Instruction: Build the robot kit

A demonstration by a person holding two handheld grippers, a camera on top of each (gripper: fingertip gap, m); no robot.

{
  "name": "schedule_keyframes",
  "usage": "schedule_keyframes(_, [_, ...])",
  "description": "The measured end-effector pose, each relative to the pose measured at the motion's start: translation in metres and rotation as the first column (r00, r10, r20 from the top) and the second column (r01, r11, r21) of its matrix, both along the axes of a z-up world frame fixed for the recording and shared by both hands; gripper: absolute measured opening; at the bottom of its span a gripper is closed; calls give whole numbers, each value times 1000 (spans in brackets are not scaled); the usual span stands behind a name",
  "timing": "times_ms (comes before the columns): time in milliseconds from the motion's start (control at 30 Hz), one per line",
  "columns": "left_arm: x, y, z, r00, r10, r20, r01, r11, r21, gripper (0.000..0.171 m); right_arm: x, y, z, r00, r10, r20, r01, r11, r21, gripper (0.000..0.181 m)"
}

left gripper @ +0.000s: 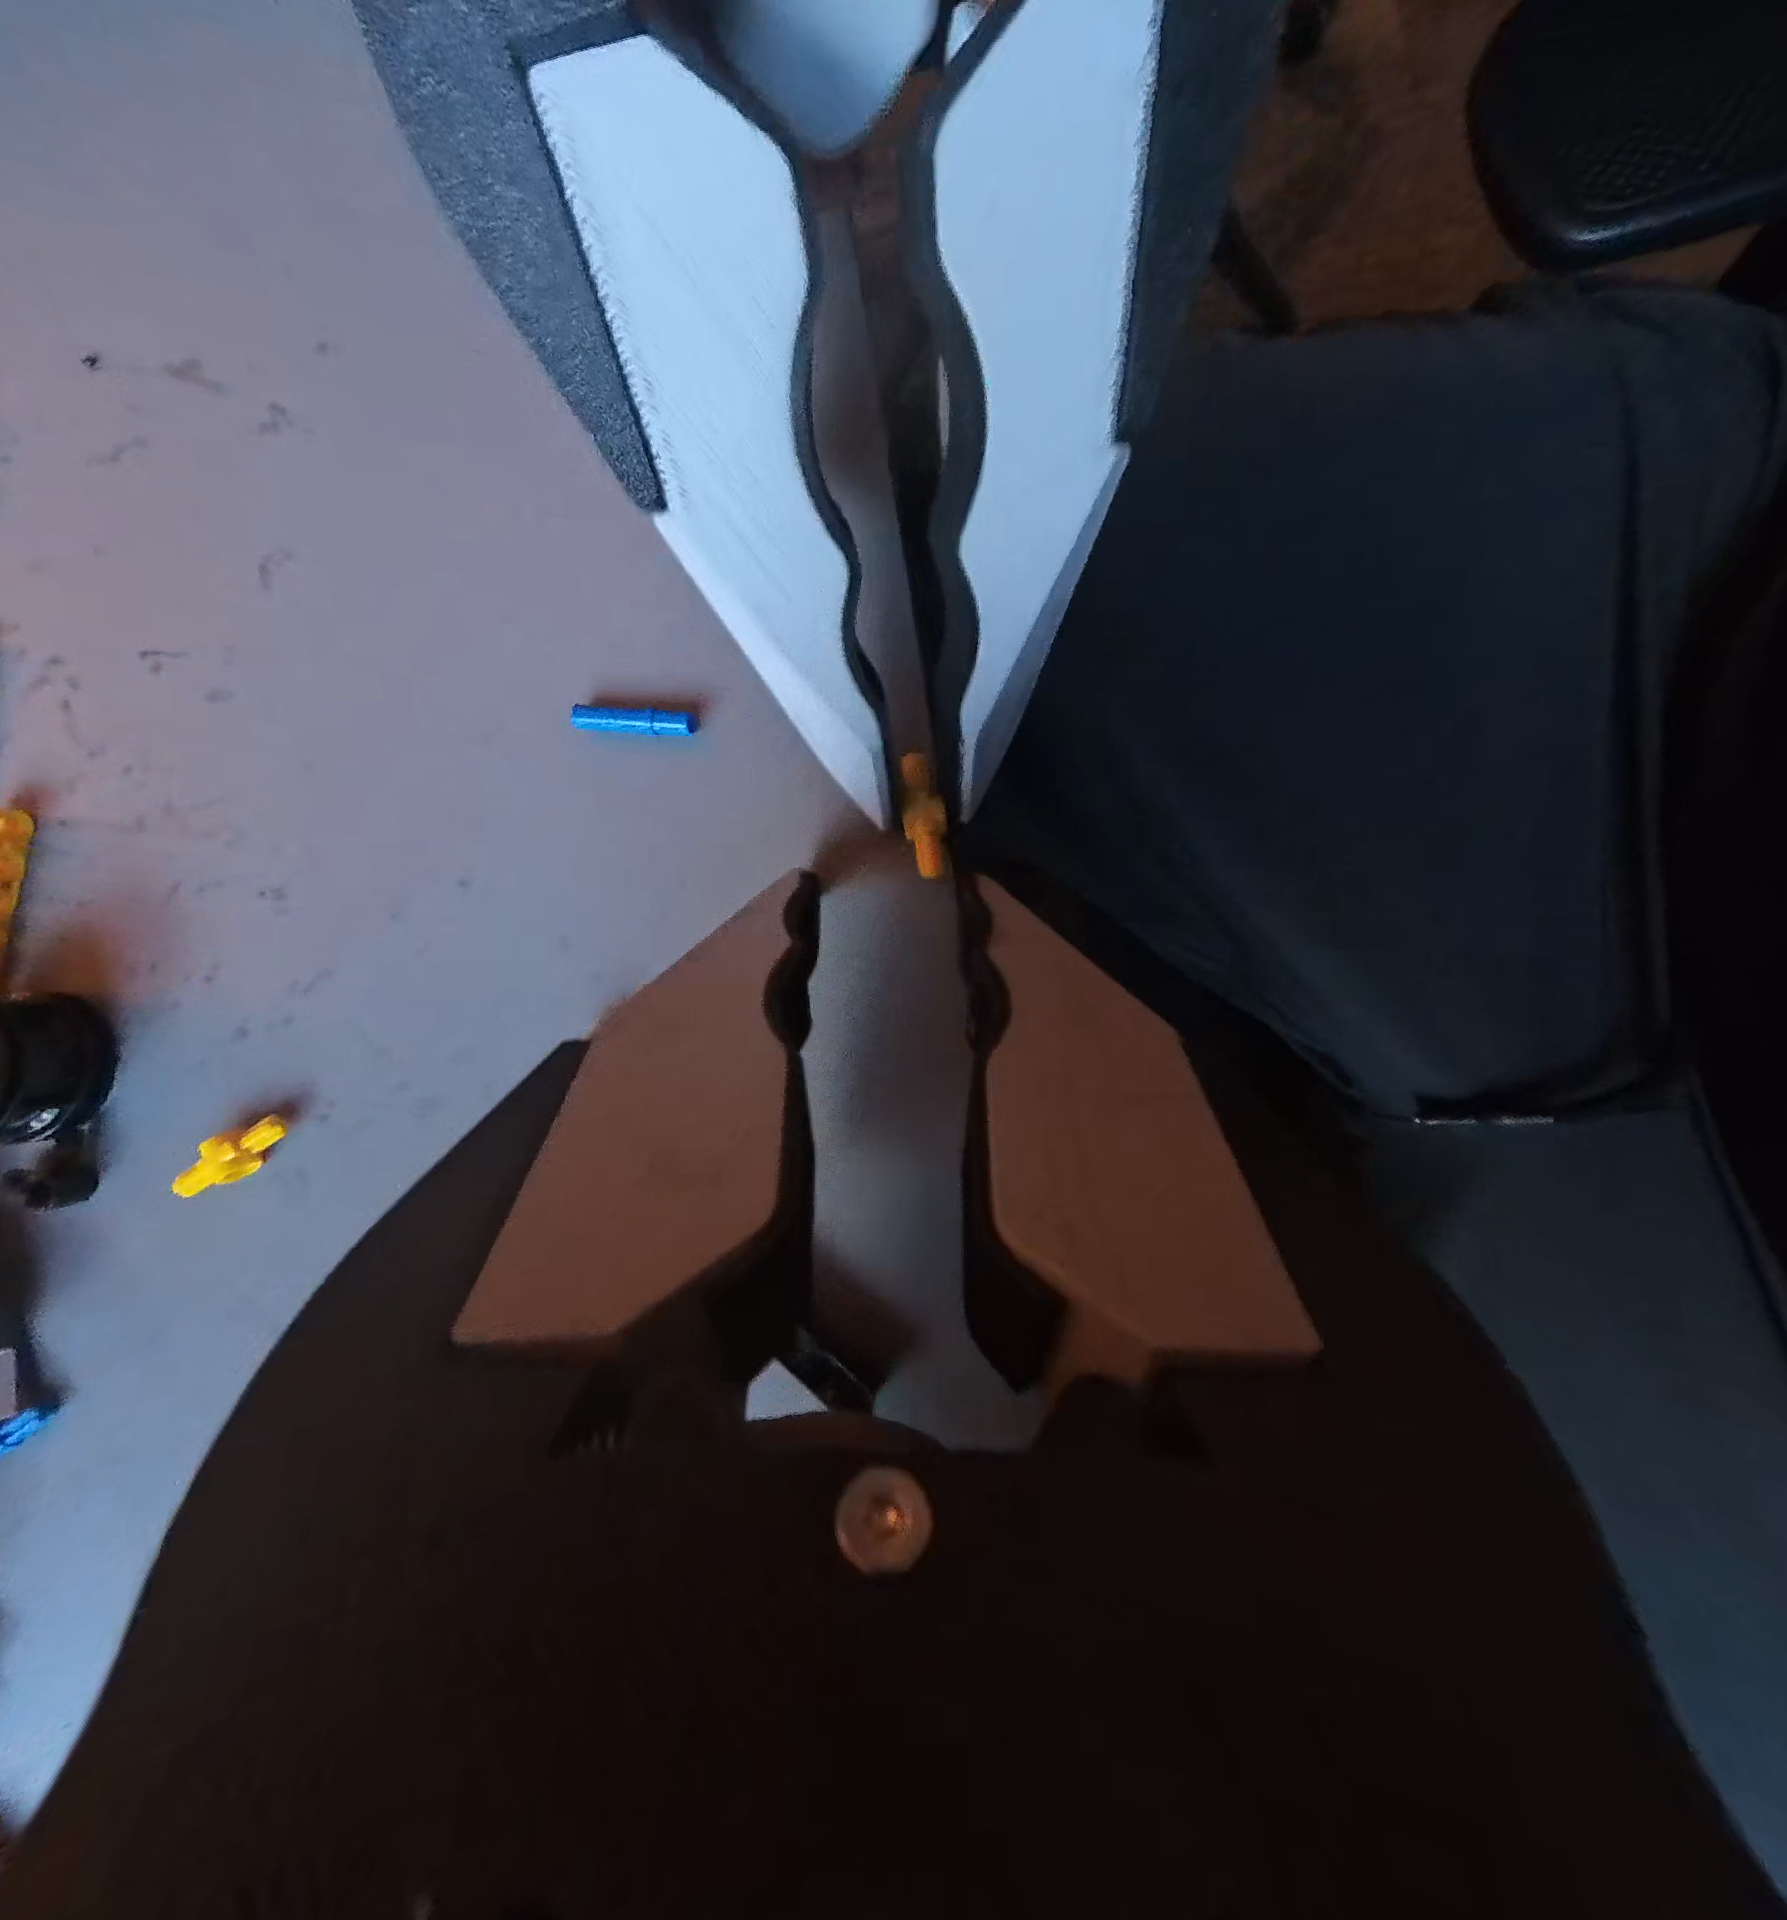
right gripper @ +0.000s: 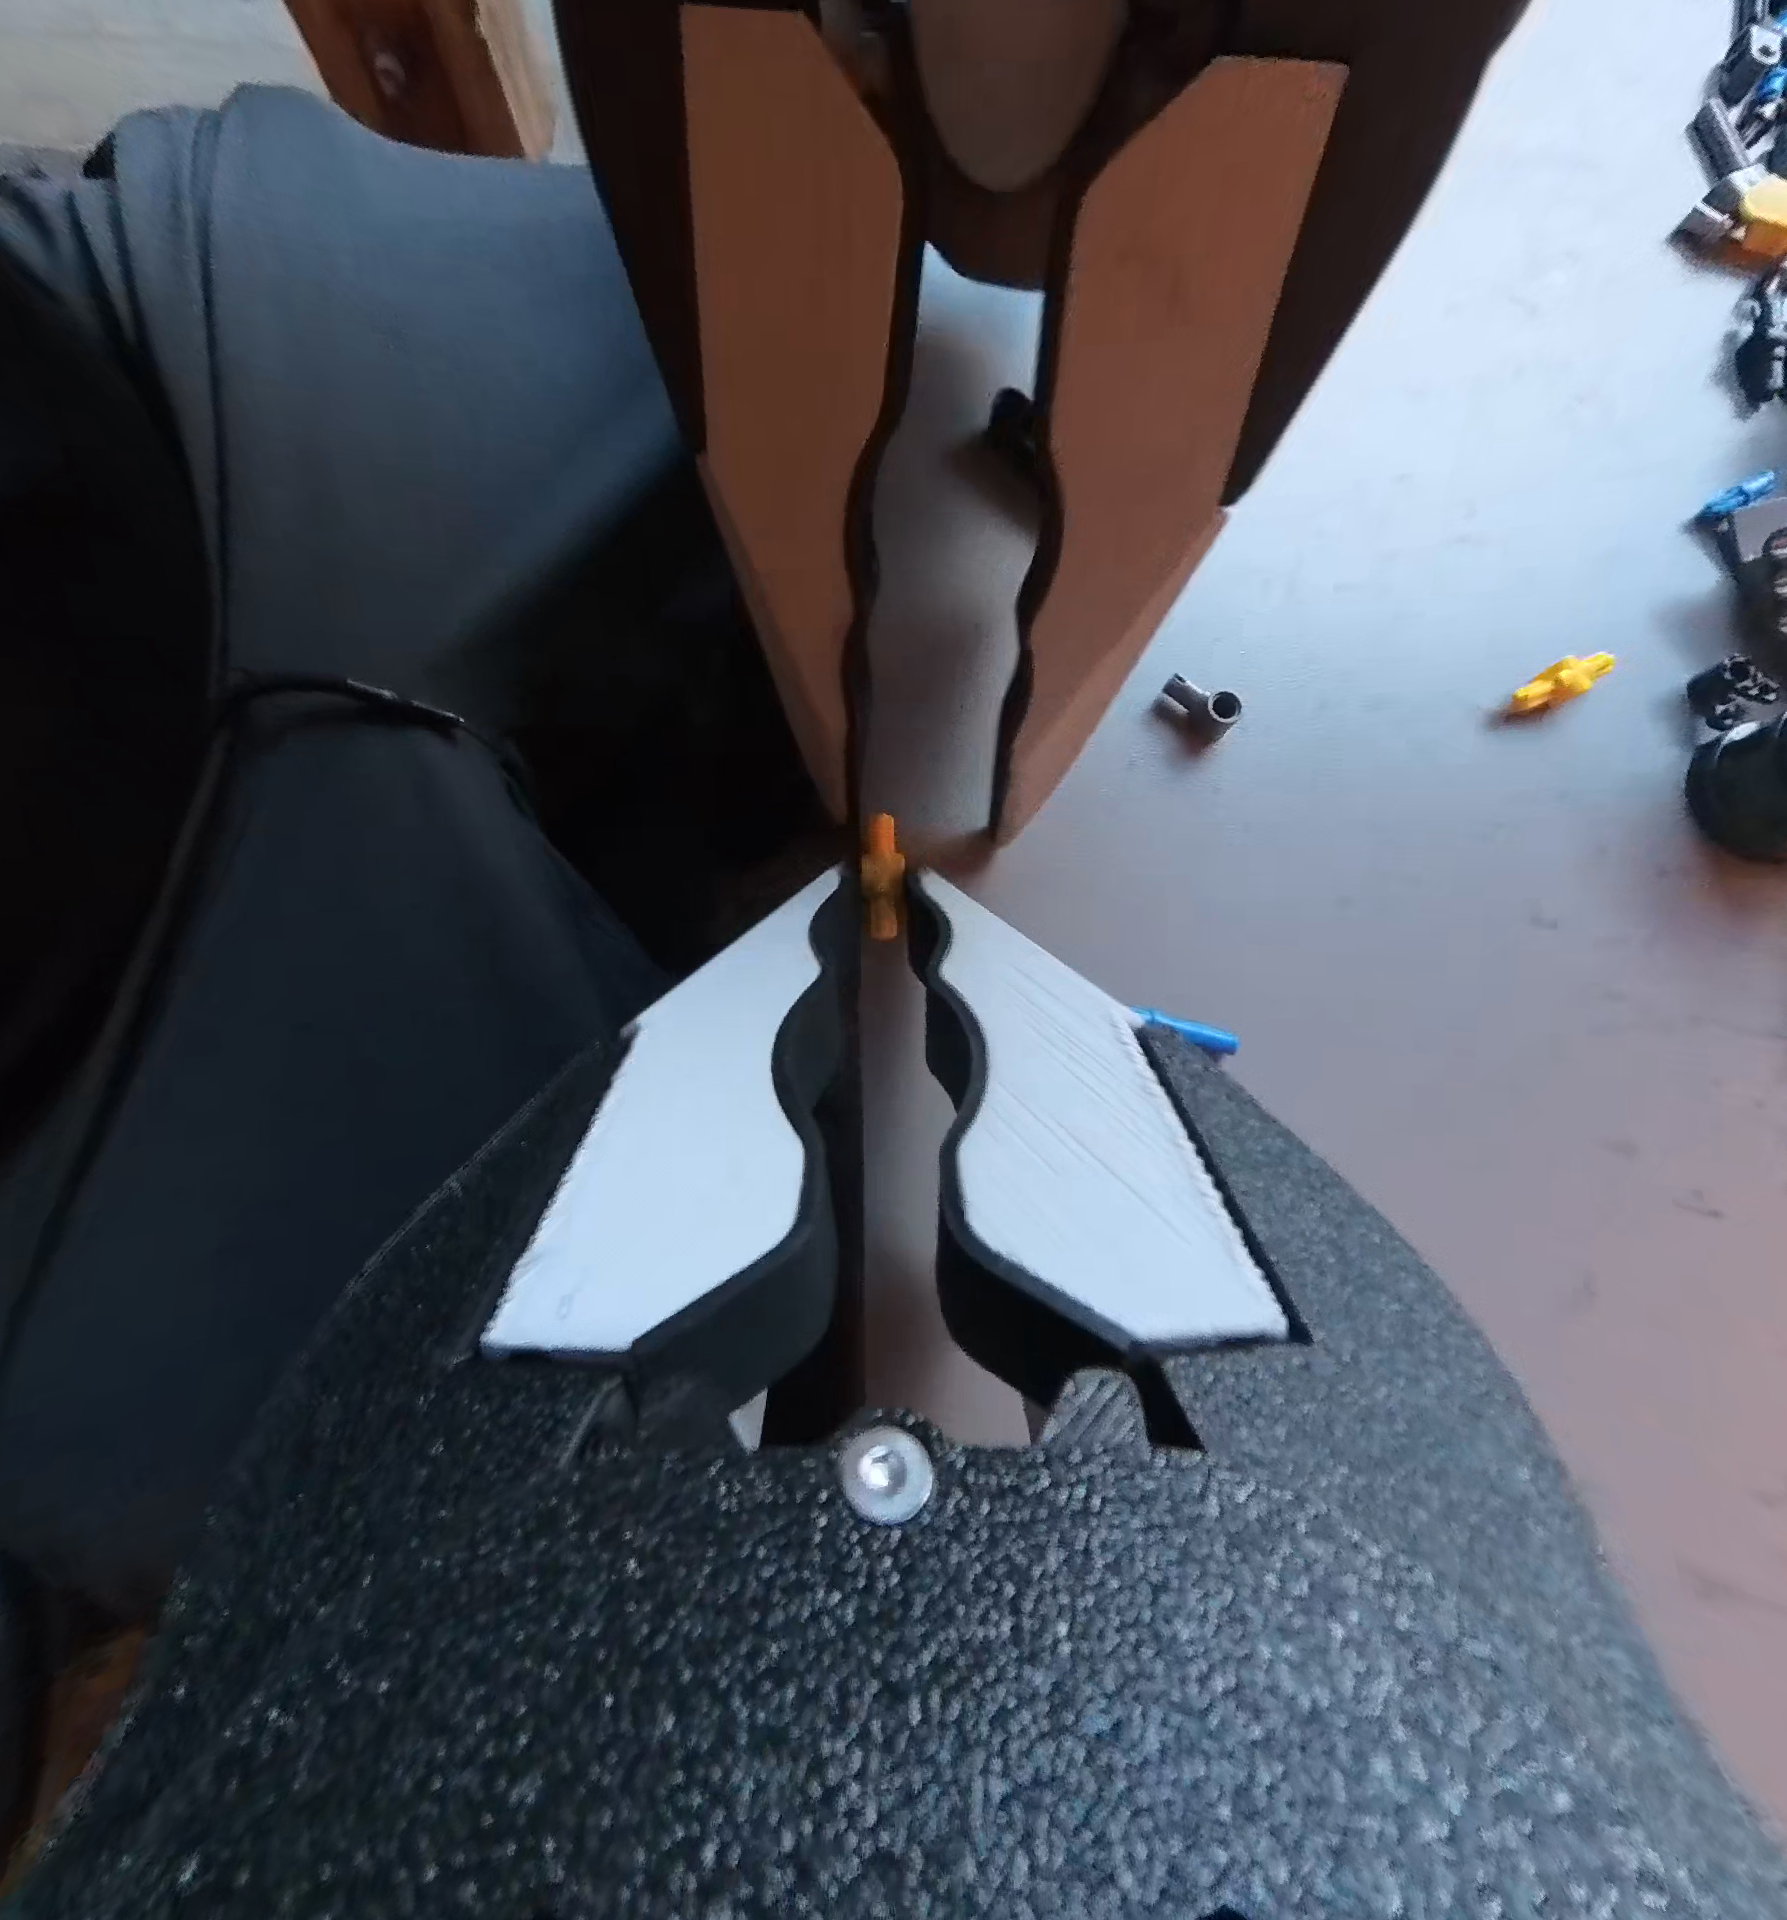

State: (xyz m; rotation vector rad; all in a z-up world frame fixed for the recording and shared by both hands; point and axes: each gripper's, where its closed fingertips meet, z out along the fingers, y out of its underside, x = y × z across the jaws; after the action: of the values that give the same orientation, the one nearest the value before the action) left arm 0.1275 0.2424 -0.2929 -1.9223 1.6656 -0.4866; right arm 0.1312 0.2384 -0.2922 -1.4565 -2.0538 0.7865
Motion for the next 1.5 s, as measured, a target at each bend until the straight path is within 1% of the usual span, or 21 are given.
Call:
schedule_keyframes(100, [1,-1,0,1000,9,18,-9,1000,23,21,0,1,1,999,-41,2,41,997,-61,6])
schedule_keyframes(233, [-2,0,0,999,43,1,-43,997,57,24,3,16,4,990,-140,3,140,985,-105,7])
schedule_keyframes(300, [-2,1,5,999,45,8,-46,992,120,21,4,16,8,988,-156,-10,153,977,-151,7])
schedule_keyframes(367, [-2,7,13,998,57,26,-61,975,213,12,4,16,9,984,-176,-9,171,965,-197,7])
schedule_keyframes(400, [-2,10,16,998,62,24,-66,965,255,11,4,15,9,983,-183,-3,178,959,-219,7])
schedule_keyframes(500, [-2,12,19,999,37,-12,-30,927,374,11,4,15,7,980,-201,12,196,941,-277,7])
schedule_keyframes(567, [2,8,20,999,-10,-36,24,904,428,10,3,14,8,978,-209,18,203,924,-325,7])
schedule_keyframes(633, [5,8,21,998,-24,-59,49,875,481,9,3,12,10,978,-210,15,200,905,-375,7])
schedule_keyframes(800, [8,10,13,992,-37,-123,96,850,518,5,3,6,18,980,-201,-1,175,856,-486,7])
schedule_keyframes(867, [9,10,14,991,-42,-126,103,842,530,1,4,5,17,980,-198,9,173,832,-527,7])
schedule_keyframes(933, [9,11,13,994,-25,-102,72,867,493,1,4,6,16,978,-206,15,181,817,-547,7])
schedule_keyframes(967, [9,12,12,997,0,-82,37,889,456,1,4,9,15,976,-218,7,189,832,-521,7])
schedule_keyframes(1000, [8,12,10,998,29,-60,-3,917,399,1,5,13,14,974,-226,-5,197,860,-471,7])
schedule_keyframes(1067, [6,12,4,994,107,-16,-100,968,231,1,7,17,12,974,-225,-36,199,918,-344,7])
schedule_keyframes(1100, [6,11,2,990,142,5,-141,978,151,1,8,17,12,975,-217,-50,194,938,-287,6])
schedule_keyframes(1167, [4,13,2,980,197,22,-198,978,66,1,9,16,12,977,-202,-68,185,963,-196,7])
schedule_keyframes(1267, [7,9,1,974,222,40,-220,974,-50,1,7,14,14,980,-172,-104,163,982,-93,12])
schedule_keyframes(1333, [10,6,2,970,235,60,-224,963,-147,1,7,16,12,980,-171,-100,168,985,-38,20])
schedule_keyframes(1367, [10,5,2,967,246,69,-230,955,-187,1,7,15,10,983,-158,-89,157,987,-26,21])
schedule_keyframes(1433, [10,6,2,958,273,82,-244,934,-260,1,8,14,5,989,-136,-59,136,991,-11,15])
schedule_keyframes(1500, [10,5,3,952,291,92,-250,917,-310,0,7,13,2,992,-120,-36,120,993,-11,3])
